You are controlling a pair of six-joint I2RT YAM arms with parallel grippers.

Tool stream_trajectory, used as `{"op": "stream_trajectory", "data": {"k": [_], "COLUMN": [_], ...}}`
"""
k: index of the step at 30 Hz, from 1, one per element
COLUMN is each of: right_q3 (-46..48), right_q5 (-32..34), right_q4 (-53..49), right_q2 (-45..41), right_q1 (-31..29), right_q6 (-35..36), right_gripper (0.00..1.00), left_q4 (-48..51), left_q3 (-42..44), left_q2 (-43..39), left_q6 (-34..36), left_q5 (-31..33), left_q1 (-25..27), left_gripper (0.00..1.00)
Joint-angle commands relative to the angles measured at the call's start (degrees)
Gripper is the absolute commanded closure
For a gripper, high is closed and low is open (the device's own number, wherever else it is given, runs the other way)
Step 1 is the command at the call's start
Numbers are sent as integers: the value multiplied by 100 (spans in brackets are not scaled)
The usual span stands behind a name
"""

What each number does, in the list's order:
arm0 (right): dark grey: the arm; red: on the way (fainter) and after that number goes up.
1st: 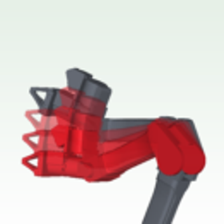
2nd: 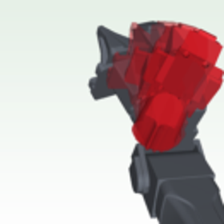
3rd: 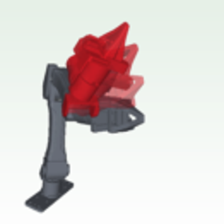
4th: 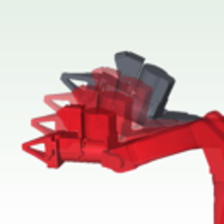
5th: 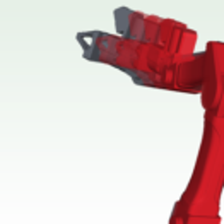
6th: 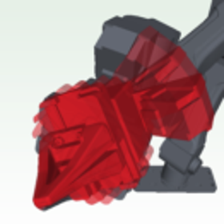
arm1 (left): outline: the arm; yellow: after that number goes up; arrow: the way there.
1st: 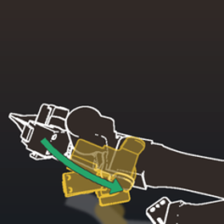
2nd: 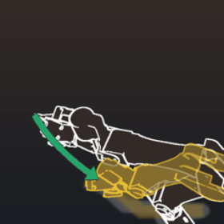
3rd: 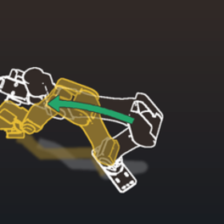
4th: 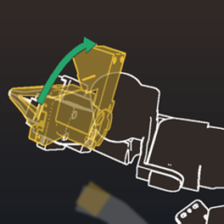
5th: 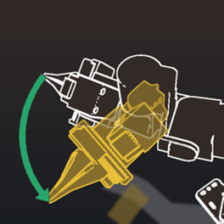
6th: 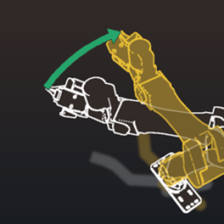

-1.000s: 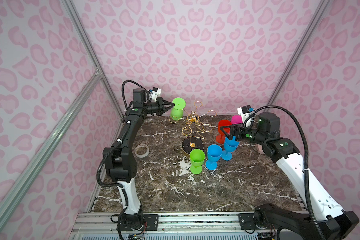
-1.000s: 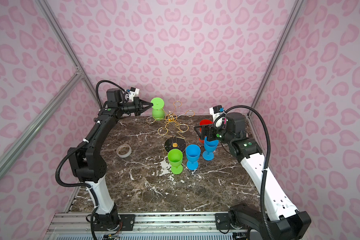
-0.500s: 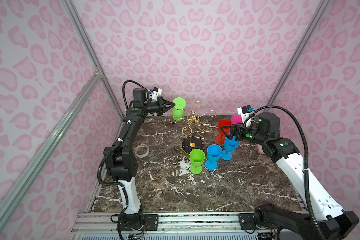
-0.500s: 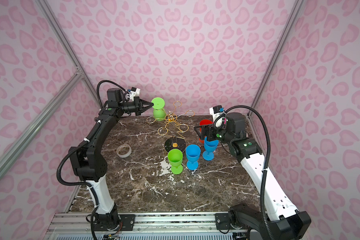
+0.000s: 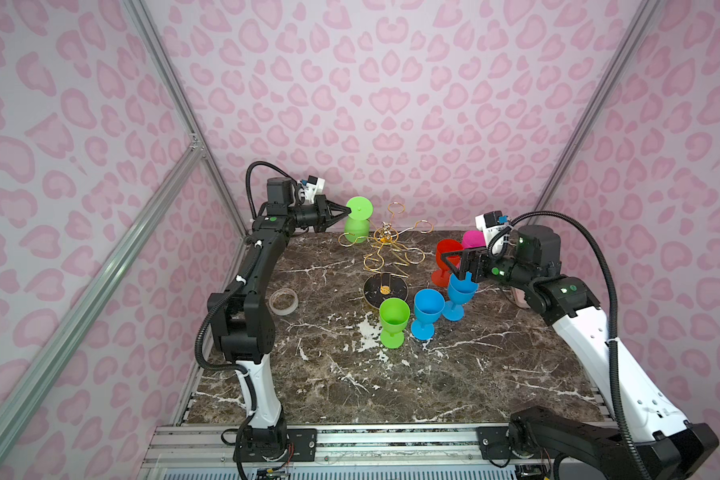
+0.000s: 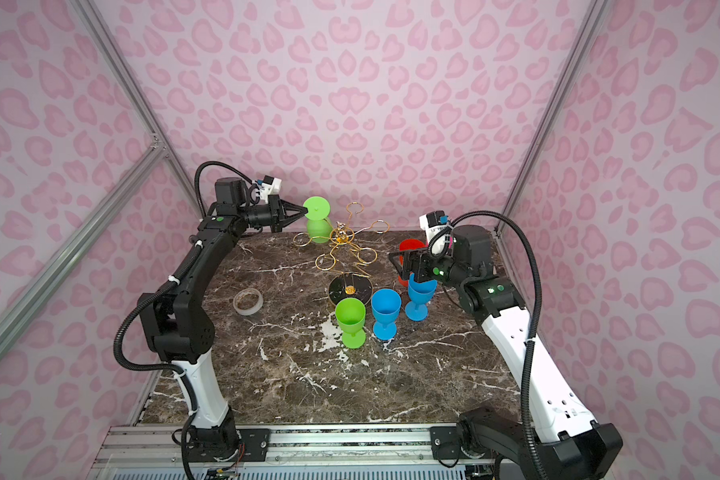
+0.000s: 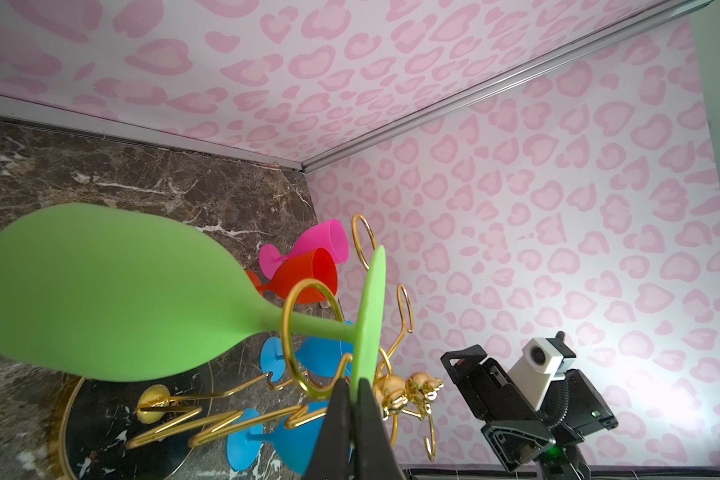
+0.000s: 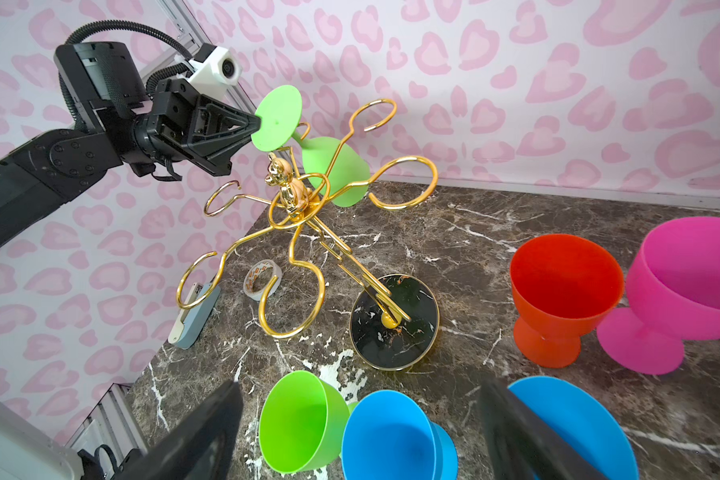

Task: Take the wine glass off the wine glass rack
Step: 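Close the left gripper on the green glass base and hold it, then lift the green glass off the rack hook with the left gripper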

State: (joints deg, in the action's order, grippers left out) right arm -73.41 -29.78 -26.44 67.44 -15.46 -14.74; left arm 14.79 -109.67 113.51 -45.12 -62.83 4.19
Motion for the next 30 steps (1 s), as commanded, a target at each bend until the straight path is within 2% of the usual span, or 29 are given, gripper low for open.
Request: {"op": "stream_trajectory", "data": {"k": [1, 30], "right_q3": [29, 32], "right_q5": [-2, -19], "right_q4": [95, 99], "right_q2": [-18, -69], "right_q1": [-1, -3], "right_q6": [21, 15], "right_gripper": [10, 10], "left_q4": [-125, -97], "left_q3": [7, -14], "left_q2": [-84, -69], "left_q6": [87, 84], "left_q5": [-138, -160], "left_q1": [-1, 212], "left_gripper": [97, 97]}}
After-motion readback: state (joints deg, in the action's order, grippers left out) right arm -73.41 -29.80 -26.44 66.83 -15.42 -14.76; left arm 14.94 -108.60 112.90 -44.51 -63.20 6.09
